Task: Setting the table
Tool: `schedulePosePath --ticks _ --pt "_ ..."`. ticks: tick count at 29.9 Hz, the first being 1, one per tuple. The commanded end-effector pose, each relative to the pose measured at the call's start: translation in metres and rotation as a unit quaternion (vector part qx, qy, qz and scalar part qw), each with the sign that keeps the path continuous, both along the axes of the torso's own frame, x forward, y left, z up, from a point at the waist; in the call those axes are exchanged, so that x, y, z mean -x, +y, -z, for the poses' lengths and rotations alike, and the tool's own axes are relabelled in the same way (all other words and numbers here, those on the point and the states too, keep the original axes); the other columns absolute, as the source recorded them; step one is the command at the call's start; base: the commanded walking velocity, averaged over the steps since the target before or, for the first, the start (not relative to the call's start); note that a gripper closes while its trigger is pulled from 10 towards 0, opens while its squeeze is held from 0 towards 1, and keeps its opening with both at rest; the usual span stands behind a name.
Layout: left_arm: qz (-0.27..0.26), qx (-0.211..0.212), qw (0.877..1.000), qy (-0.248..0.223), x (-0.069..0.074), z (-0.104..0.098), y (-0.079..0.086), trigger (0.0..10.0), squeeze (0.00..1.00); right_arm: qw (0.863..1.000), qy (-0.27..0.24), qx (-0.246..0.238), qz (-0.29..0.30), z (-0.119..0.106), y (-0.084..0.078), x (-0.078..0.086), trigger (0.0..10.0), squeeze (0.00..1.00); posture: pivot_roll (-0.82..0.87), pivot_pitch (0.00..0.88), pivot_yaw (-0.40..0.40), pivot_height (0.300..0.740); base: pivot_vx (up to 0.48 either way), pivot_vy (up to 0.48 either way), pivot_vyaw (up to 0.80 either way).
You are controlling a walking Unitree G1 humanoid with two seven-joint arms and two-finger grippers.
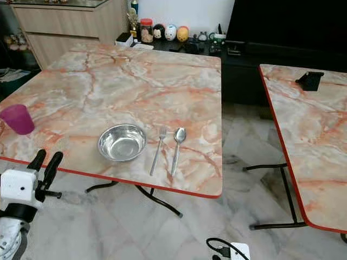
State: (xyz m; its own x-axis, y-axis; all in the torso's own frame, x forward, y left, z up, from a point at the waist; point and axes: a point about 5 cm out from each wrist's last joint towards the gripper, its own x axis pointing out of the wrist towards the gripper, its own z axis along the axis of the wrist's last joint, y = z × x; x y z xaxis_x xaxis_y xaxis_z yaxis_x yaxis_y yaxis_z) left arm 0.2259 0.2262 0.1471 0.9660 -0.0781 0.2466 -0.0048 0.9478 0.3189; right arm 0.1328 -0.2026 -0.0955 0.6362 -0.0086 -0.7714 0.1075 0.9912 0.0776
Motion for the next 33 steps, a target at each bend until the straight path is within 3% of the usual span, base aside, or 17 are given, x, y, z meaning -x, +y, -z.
schedulePosePath --ticks 1,6,14,26,33 --pt "0.030 -0.001 0.999 -0.026 -0.008 -0.018 -0.014 10.0 0.00 1.000 0.006 0.004 0.009 0.001 -0.002 0.001 10.0 0.00 0.15 0.000 -0.057 0.731 0.000 0.000 0.00" --pt "0.076 0.021 0.997 0.005 -0.027 -0.018 -0.030 10.0 0.00 1.000 0.008 0.005 0.013 0.001 -0.001 0.001 10.0 0.00 0.15 0.000 -0.055 0.731 0.000 0.000 -0.65" --pt "0.092 0.081 0.992 0.026 -0.046 -0.017 -0.043 10.0 0.00 1.000 0.006 0.008 0.018 0.001 -0.001 0.002 10.0 0.00 0.14 0.000 -0.046 0.731 0.000 0.000 -0.69" --pt "0.088 0.116 0.988 0.047 -0.061 -0.015 -0.045 10.0 0.00 1.000 0.002 0.006 0.019 0.001 0.000 0.001 10.0 0.00 0.14 0.000 -0.041 0.731 0.000 0.000 -0.64" --pt "0.076 0.134 0.986 0.068 -0.073 -0.009 -0.046 10.0 0.00 1.000 0.003 0.005 0.022 0.001 0.001 0.002 10.0 0.00 0.14 0.000 -0.036 0.731 0.000 0.000 0.00"
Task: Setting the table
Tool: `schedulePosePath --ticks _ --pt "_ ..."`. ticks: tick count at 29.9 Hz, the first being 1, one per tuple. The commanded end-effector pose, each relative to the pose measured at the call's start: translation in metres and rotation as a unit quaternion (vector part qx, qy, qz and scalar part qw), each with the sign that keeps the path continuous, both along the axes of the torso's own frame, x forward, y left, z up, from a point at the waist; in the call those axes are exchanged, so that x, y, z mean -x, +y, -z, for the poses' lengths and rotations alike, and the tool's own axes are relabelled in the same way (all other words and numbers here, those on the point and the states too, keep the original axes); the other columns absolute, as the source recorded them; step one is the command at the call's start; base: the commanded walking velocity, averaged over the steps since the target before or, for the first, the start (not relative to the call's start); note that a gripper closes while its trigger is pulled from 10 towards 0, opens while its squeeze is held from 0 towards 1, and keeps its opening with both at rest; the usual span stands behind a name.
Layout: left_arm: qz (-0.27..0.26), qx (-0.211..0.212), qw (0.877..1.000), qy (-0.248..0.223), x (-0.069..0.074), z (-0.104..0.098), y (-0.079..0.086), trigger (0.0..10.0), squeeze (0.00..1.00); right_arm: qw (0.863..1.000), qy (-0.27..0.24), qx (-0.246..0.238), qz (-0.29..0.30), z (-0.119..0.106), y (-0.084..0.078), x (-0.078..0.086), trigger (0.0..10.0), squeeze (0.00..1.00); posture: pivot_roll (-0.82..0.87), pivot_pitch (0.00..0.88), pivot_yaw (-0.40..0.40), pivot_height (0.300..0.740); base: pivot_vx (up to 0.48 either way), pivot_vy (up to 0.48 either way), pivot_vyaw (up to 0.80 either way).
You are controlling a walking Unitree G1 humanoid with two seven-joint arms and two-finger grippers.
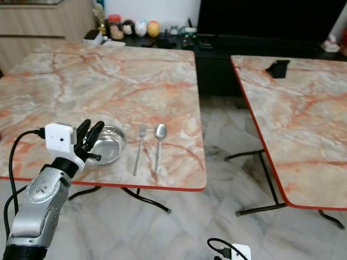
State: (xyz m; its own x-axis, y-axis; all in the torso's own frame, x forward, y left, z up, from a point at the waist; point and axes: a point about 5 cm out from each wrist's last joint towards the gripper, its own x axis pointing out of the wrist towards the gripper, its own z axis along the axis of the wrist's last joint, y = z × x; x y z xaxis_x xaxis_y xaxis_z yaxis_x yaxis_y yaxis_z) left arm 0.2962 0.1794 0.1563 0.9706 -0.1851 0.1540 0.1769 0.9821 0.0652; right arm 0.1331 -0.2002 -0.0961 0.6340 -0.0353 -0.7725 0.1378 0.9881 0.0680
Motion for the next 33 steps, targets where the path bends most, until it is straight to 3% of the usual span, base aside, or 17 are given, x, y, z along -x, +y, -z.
schedulePosePath --ticks 1,9,10,11,19,25,26,33 --pt "-0.009 0.014 1.000 0.010 -0.005 0.001 0.002 10.0 0.00 1.000 0.002 0.001 0.006 0.001 -0.002 0.002 10.0 0.00 0.14 0.000 -0.034 0.731 0.000 0.000 0.00" --pt "-0.025 0.069 0.997 0.037 -0.023 0.002 0.001 10.0 0.00 1.000 0.002 0.000 0.008 0.001 -0.001 0.003 10.0 0.00 0.14 0.000 -0.031 0.731 0.000 0.000 0.00" --pt "-0.022 0.072 0.996 0.040 -0.025 0.002 0.000 10.0 0.65 1.000 0.003 0.000 0.008 0.001 -0.001 0.003 10.0 0.00 0.13 0.000 -0.029 0.731 0.000 0.000 0.00" --pt "-0.021 0.074 0.996 0.042 -0.027 0.002 0.000 10.0 1.00 1.000 0.003 0.000 0.007 0.001 -0.001 0.003 10.0 0.00 0.13 0.000 -0.029 0.731 0.000 0.000 0.00" --pt "-0.030 0.093 0.993 0.070 -0.042 0.002 0.001 10.0 1.00 1.000 0.005 -0.001 0.008 0.002 0.001 0.006 10.0 0.00 0.13 0.000 -0.016 0.731 0.000 0.000 0.00" --pt "-0.072 0.092 0.989 0.089 -0.050 0.005 0.011 10.0 1.00 1.000 0.011 -0.001 0.006 0.004 0.003 0.010 10.0 0.00 0.12 0.000 -0.007 0.731 0.000 0.000 0.00" --pt "-0.075 0.094 0.988 0.093 -0.053 0.005 0.015 10.0 0.00 1.000 0.013 0.000 0.006 0.004 0.003 0.011 10.0 0.00 0.13 0.000 -0.007 0.731 0.000 0.000 0.00" --pt "-0.083 0.123 0.981 0.124 -0.059 0.005 0.022 10.0 0.00 1.000 0.010 0.003 0.009 0.003 0.002 0.010 10.0 0.00 0.12 0.000 -0.007 0.731 0.000 0.000 0.00"
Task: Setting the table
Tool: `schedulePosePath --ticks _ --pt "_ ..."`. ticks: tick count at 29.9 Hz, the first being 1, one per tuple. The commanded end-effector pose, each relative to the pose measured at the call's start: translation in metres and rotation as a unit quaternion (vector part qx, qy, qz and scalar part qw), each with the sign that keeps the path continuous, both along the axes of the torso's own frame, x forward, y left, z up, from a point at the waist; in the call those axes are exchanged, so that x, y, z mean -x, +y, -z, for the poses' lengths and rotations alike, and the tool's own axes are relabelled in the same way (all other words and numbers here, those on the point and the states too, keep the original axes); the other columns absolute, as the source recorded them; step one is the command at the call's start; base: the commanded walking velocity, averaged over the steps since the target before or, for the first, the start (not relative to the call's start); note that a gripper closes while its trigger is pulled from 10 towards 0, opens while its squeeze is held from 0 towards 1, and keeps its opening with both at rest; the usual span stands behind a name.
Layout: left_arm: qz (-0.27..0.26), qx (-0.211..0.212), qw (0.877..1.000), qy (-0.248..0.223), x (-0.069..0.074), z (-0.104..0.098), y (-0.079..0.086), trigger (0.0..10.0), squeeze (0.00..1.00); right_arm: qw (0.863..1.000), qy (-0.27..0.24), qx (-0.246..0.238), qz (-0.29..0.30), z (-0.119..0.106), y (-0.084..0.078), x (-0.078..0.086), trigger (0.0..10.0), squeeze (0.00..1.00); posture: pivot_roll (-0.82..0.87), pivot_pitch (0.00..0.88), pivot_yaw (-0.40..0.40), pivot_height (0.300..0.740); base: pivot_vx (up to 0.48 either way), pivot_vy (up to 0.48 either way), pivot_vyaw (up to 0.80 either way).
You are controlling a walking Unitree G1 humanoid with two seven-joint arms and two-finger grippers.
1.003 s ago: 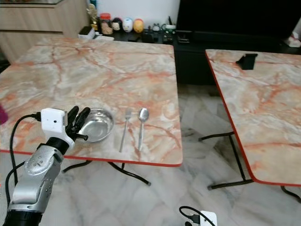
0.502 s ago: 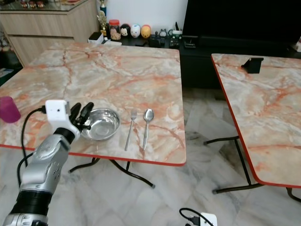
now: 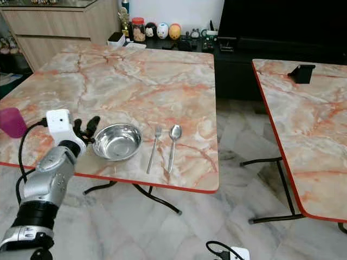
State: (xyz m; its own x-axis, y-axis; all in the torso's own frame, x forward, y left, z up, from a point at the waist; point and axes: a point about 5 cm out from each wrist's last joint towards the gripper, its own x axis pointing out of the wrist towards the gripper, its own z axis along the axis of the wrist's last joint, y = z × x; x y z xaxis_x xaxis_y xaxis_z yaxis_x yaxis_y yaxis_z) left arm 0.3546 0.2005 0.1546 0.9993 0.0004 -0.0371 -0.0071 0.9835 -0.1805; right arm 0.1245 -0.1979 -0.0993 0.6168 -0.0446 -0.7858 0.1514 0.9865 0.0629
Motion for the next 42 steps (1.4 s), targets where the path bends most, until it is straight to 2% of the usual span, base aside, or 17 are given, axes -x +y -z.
schedulePosePath --ticks 1,5,8,9,14,17,32,42 --pt "0.017 0.024 0.998 0.060 -0.001 0.016 0.001 10.0 0.00 1.000 -0.001 0.003 0.004 0.000 -0.001 0.001 10.0 0.00 0.12 0.000 -0.004 0.731 0.000 0.000 0.00" --pt "0.010 0.060 0.995 0.077 0.000 0.021 0.003 10.0 0.00 1.000 -0.003 0.004 0.008 0.000 -0.001 0.000 10.0 0.00 0.12 0.000 -0.004 0.731 0.000 0.000 0.00" --pt "0.007 0.069 0.994 0.089 0.001 0.023 0.006 10.0 0.00 1.000 -0.003 0.006 0.013 0.000 -0.001 0.000 10.0 0.00 0.12 0.000 -0.003 0.731 0.000 0.000 0.00" --pt "0.007 0.051 0.994 0.096 0.001 0.024 0.008 10.0 0.00 1.000 -0.003 0.007 0.010 0.000 -0.001 0.000 10.0 0.00 0.13 0.000 -0.002 0.731 0.000 0.000 0.00" --pt "0.011 0.053 0.994 0.099 0.001 0.024 0.009 10.0 0.00 1.000 -0.004 0.006 0.010 -0.001 -0.001 -0.001 10.0 0.00 0.13 0.000 -0.001 0.731 0.000 0.000 0.00" --pt "0.024 0.034 0.992 0.117 0.001 0.026 0.009 10.0 0.00 1.000 -0.004 0.005 0.010 -0.001 -0.001 -0.001 10.0 0.00 0.13 0.000 -0.001 0.731 0.000 0.000 0.00" --pt "0.057 0.047 0.987 0.141 0.005 0.035 -0.004 10.0 0.00 1.000 -0.004 0.004 0.007 -0.001 -0.002 -0.001 10.0 0.00 0.12 0.000 -0.001 0.731 0.000 0.000 0.00" --pt "0.056 0.043 0.986 0.148 0.005 0.037 -0.009 10.0 0.00 1.000 -0.004 0.003 0.003 -0.001 -0.002 -0.002 10.0 0.00 0.12 0.000 -0.004 0.731 0.000 0.000 0.00"
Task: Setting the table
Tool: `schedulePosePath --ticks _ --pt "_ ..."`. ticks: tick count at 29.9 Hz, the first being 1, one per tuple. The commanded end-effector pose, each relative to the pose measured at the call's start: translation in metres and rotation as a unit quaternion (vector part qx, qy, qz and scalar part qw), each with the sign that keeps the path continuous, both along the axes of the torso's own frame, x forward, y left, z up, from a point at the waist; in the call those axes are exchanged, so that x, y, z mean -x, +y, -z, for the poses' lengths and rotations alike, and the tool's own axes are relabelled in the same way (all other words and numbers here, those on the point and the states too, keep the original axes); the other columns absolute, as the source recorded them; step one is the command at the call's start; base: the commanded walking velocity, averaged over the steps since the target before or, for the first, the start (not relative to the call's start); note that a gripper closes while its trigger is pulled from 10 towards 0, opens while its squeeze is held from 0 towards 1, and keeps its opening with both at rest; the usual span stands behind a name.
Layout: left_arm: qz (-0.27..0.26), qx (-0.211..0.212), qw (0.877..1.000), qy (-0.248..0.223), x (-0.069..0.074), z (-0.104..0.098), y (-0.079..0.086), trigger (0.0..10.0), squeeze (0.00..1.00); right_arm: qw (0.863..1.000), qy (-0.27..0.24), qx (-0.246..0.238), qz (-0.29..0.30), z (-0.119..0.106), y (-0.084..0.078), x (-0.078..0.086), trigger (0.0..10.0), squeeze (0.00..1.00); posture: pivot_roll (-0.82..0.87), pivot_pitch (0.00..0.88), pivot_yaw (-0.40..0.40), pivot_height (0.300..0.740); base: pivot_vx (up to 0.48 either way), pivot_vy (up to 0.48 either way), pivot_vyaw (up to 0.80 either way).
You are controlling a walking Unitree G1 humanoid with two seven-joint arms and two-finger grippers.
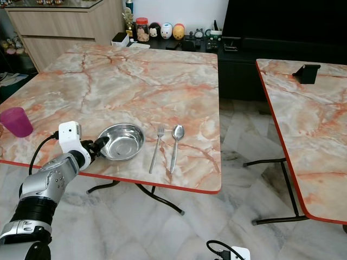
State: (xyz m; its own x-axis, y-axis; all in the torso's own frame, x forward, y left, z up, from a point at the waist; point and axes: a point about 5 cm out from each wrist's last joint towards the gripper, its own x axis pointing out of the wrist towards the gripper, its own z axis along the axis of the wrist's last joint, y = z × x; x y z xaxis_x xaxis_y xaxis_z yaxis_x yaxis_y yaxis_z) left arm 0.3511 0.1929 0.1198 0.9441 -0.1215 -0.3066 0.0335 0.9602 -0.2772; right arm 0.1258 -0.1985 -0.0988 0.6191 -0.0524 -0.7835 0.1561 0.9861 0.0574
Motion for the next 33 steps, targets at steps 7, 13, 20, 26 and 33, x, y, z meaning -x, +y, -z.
schedulePosePath --ticks 7,13,20,26,33 --pt "-0.002 -0.011 1.000 0.009 0.0017 0.0028 -0.0034 10.0 0.00 1.000 -0.001 -0.001 0.002 -0.0003 -0.0013 -0.0004 10.0 0.00 0.12 0.000 -0.002 0.731 0.000 0.000 0.00" --pt "-0.022 -0.011 1.000 0.008 0.0023 0.0043 -0.0012 6.6 0.00 1.000 -0.001 -0.002 0.000 -0.0003 -0.0011 -0.0004 10.0 0.00 0.12 0.000 -0.004 0.731 0.000 0.000 0.00" --pt "-0.034 -0.011 0.999 0.007 0.0030 0.0054 0.0008 0.0 0.00 1.000 -0.001 -0.001 0.000 -0.0004 -0.0015 -0.0005 10.0 0.00 0.12 0.000 -0.007 0.731 0.000 0.000 0.00" --pt "-0.039 -0.011 0.999 0.006 0.0033 0.0055 0.0018 0.0 0.00 1.000 0.000 -0.001 -0.004 -0.0004 -0.0017 -0.0005 10.0 0.00 0.12 0.000 -0.009 0.731 0.000 0.000 0.00" --pt "-0.050 -0.014 0.999 0.003 0.0021 0.0037 0.0034 0.0 0.00 1.000 0.000 0.000 -0.004 -0.0004 -0.0020 -0.0005 10.0 0.00 0.12 0.000 -0.009 0.731 0.000 0.000 0.00"
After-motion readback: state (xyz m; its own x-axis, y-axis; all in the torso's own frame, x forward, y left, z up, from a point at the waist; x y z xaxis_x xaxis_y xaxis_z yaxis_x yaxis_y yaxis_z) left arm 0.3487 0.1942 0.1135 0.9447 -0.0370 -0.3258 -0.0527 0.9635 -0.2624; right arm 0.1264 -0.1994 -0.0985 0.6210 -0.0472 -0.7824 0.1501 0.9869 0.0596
